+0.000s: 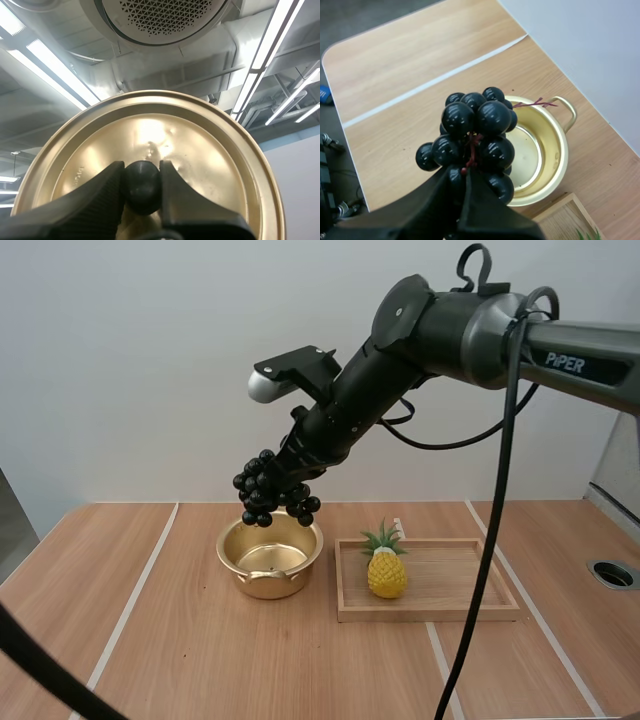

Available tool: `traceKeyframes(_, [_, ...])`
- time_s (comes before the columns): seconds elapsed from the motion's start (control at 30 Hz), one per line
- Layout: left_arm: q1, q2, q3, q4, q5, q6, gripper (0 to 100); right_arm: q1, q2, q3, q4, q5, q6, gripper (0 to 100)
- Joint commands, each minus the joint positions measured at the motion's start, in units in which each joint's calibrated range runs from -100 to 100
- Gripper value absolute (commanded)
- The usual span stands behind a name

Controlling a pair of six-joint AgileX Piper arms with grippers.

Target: Open the pot, put the grape inside, and close it

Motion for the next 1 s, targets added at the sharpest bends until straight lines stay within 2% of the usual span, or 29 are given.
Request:
traceKeyframes(0.0, [0.02,-0.1,-0.2,0.6,0.5,0.0,0,1.4,2.7,-0.4,-3.0,-5.7,1.7,0])
traceKeyframes(0.37, [0.02,-0.1,-0.2,0.6,0.8,0.0,0,1.4,9.9,-0.4,-3.1,-17.5,1.7,0])
traceKeyframes(0.97, [0.02,-0.9,-0.2,0.6,1.5,0.0,0,3.3,22.9,-0.4,-4.0,-25.7,0.7,0])
